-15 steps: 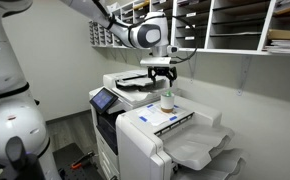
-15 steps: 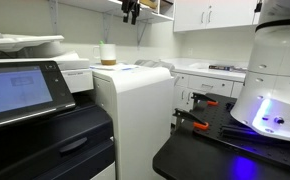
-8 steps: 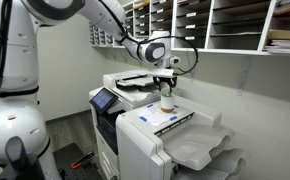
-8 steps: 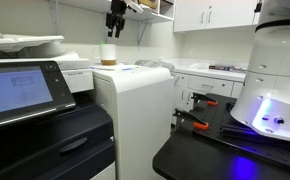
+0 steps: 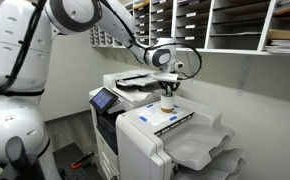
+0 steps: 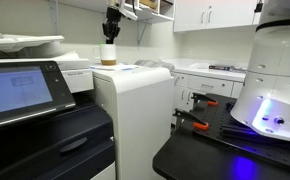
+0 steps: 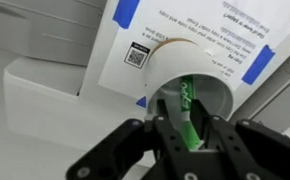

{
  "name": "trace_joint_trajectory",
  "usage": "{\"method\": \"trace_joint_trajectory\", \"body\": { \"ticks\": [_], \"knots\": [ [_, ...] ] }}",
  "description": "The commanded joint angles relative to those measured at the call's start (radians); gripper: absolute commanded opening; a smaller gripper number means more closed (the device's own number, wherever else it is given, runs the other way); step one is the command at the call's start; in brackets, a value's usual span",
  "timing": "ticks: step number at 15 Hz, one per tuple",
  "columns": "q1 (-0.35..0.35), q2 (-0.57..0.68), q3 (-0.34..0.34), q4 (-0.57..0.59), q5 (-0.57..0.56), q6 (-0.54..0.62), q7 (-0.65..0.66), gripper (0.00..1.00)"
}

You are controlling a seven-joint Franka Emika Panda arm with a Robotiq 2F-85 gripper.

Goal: Take the green marker out of the white and brown mug

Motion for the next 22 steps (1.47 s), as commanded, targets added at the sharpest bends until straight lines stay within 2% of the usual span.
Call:
{"method": "trace_joint_trajectory", "body": {
  "ticks": [1,5,8,13,14,16,19,22],
  "knots": [
    [-0.026,0.034,0.030,0.053,-0.013,-0.044,0.016,0.36],
    [-0.026,0.050,0.041,0.067,-0.016,-0.051,0.022,0.36],
    [-0.026,0.064,0.046,0.075,-0.014,-0.057,0.034,0.28],
    [-0.027,0.087,0.046,0.088,-0.015,-0.047,0.059,0.23],
    [-0.029,0.091,0.048,0.090,-0.014,-0.047,0.054,0.07],
    [-0.031,0.084,0.052,0.081,-0.015,-0.038,0.041,0.04],
    [-0.028,0.029,0.052,0.030,-0.031,0.003,0.025,0.05],
    [-0.032,-0.058,0.054,-0.013,-0.047,-0.013,-0.008,0.05]
  ]
}}
